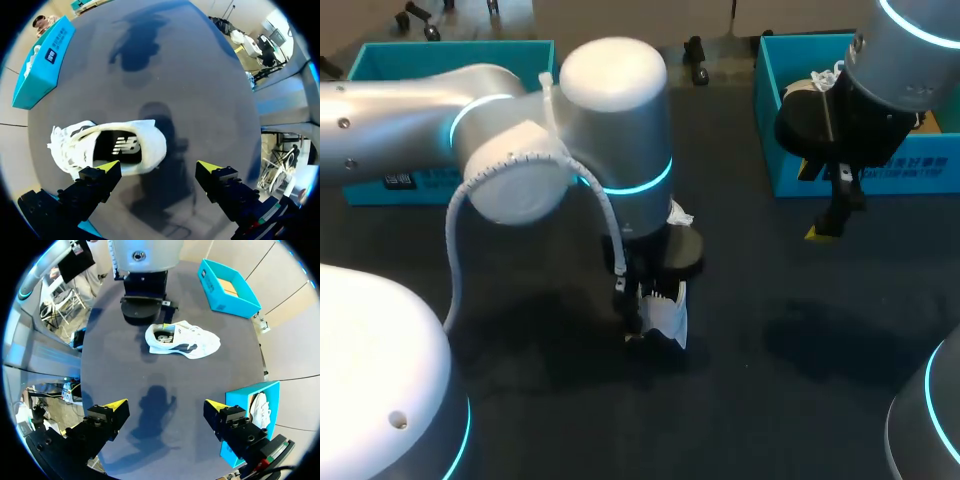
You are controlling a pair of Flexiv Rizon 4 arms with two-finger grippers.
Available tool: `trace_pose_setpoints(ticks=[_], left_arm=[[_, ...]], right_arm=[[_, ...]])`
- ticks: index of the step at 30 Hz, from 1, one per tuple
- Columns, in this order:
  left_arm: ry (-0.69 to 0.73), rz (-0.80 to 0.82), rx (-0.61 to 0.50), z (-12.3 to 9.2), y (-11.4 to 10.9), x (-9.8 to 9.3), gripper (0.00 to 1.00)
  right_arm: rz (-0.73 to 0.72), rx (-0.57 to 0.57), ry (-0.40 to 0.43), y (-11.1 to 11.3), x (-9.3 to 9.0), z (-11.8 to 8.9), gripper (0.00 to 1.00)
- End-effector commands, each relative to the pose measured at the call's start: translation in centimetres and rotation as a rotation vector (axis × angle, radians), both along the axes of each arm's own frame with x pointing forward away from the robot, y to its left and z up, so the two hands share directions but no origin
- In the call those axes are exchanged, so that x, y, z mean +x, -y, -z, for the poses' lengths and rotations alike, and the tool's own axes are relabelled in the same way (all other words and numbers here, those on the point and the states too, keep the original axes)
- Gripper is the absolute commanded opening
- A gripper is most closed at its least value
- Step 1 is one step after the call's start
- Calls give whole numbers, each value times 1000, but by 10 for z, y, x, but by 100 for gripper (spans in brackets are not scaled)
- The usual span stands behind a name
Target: Take the shoe out of the shoebox, open the shoe tongue, remove and reinsert the insole, then place the shoe into the shoebox
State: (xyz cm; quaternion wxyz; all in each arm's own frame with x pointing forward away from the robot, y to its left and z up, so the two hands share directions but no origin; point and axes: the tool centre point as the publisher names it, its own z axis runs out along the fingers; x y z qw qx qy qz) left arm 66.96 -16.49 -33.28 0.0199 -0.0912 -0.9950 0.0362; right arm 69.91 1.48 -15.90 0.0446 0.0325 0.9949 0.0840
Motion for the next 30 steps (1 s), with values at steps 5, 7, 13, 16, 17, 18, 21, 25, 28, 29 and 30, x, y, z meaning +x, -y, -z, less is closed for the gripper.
trace_pose_setpoints(ticks=[5,7,13,16,17,18,21,25,28,29,30], left_arm=[[-13,8,6,25,12,-1,96],[-20,6,1,29,12,0,96],[-28,-1,7,44,13,-1,82],[-28,1,16,49,13,-3,76],[-28,2,19,51,14,-4,75],[-28,1,19,52,13,-4,75],[-27,3,24,55,13,-7,77],[-25,1,36,60,13,-9,77],[-25,-3,40,62,13,-9,60],[-25,-4,41,63,13,-9,49],[-25,-6,43,63,13,-9,42]], right_arm=[[1,-3,-3,-2,2,1,100],[1,-3,-3,-2,2,1,100],[1,-3,-3,-2,2,1,100],[1,-3,-3,-2,2,1,100],[1,-3,-3,-2,2,1,100],[1,-3,-3,-2,2,1,100],[1,-3,-3,-2,2,1,100],[1,-3,-3,-2,2,1,100],[1,-3,-3,-2,2,1,100],[1,-3,-3,-2,2,1,100],[1,-3,-3,-2,2,1,100]])
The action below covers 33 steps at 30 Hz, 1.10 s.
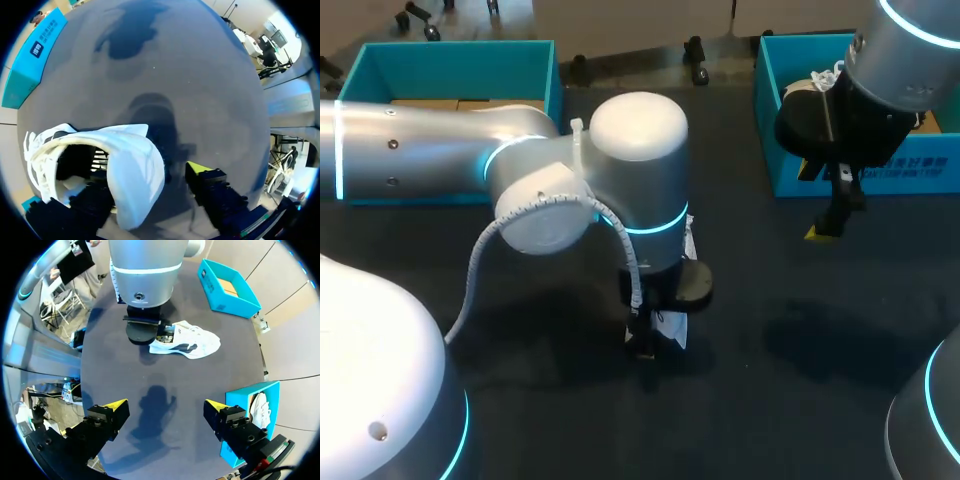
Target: Take the shoe out of the shoebox, open the shoe tongue, remove and reinsert the insole, then place the shoe into the shoebox
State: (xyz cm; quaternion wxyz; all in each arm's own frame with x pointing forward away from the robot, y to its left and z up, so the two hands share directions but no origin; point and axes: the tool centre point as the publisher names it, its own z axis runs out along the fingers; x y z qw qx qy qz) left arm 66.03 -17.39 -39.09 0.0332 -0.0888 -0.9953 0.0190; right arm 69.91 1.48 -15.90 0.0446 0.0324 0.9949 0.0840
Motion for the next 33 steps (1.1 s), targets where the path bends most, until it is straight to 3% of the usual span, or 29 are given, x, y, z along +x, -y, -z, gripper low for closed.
trace_pose_setpoints(ticks=[1,6,7,18,33], left_arm=[[-1,-4,8,6,4,0,40],[-15,-13,21,8,2,-1,10],[-21,-16,23,9,2,-2,0],[-63,-27,42,-14,-11,-1,0],[-49,-28,72,-112,-22,23,0]], right_arm=[[1,-3,-3,-2,2,1,100],[1,-3,-3,-2,2,1,100],[1,-3,-3,-2,2,1,100],[1,-3,-3,-2,2,1,100],[1,-3,-3,-2,2,1,100]])
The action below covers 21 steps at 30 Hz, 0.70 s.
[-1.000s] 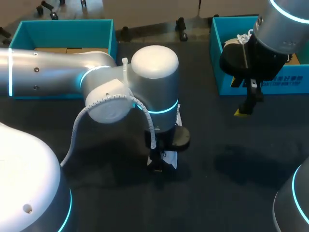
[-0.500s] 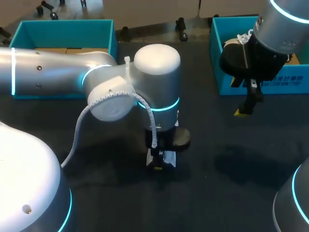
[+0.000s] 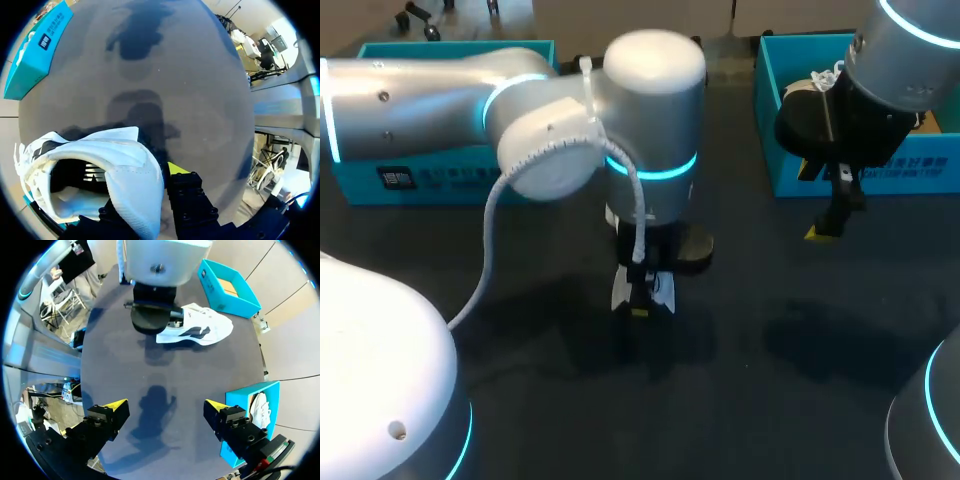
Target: Take the shoe out of the shoebox, open the shoe tongue, remove and reinsert the insole, then place the shoe into the shoebox
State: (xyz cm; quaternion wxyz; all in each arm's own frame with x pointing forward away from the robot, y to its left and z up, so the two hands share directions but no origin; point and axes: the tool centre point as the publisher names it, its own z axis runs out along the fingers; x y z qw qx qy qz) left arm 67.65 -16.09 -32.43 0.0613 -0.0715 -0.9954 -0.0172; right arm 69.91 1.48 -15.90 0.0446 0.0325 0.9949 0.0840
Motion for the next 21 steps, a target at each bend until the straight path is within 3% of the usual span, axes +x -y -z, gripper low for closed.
trace_pose_setpoints(ticks=[1,13,18,21], left_arm=[[-1,7,-7,-53,-9,8,0],[-85,53,-58,-131,-7,14,0],[-71,82,-77,-149,-6,11,0],[-71,82,-77,-149,-6,11,0]], right_arm=[[1,-3,-3,-2,2,1,100],[1,-3,-3,-2,2,1,100],[1,-3,-3,-2,2,1,100],[1,-3,-3,-2,2,1,100]])
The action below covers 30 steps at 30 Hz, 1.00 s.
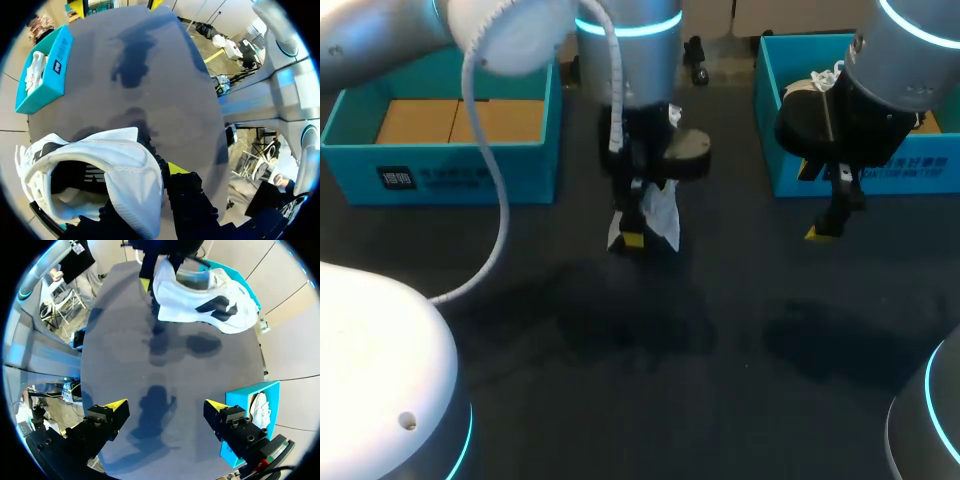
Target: Take the shoe out of the shoebox, open the shoe tongue, remove and reinsert the insole, then place the shoe into the shoebox
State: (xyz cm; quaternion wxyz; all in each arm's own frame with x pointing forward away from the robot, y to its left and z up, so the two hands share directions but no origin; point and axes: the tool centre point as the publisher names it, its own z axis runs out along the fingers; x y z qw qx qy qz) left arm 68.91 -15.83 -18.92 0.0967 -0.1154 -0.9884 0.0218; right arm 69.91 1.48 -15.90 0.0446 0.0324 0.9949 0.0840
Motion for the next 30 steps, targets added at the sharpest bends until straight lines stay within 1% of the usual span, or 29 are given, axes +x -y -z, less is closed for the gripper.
trace_pose_setpoints(ticks=[1,11,14,16,22,26,30], left_arm=[[7,-1,0,-14,-3,-2,0],[7,-1,0,-14,-3,-2,0],[33,4,-14,-15,-2,-3,0],[45,-3,-23,-18,-3,0,0],[43,-7,-8,-17,-11,17,0],[27,6,6,-15,-19,34,0],[27,12,-2,-18,-30,53,0]], right_arm=[[1,-3,-2,-2,2,1,100],[1,-3,-2,-2,2,1,100],[1,-3,-2,-2,2,1,100],[1,-3,-2,-2,2,1,100],[1,-3,-2,-2,2,1,100],[1,-3,-2,-2,2,1,100],[1,-3,-2,-2,2,1,100]])
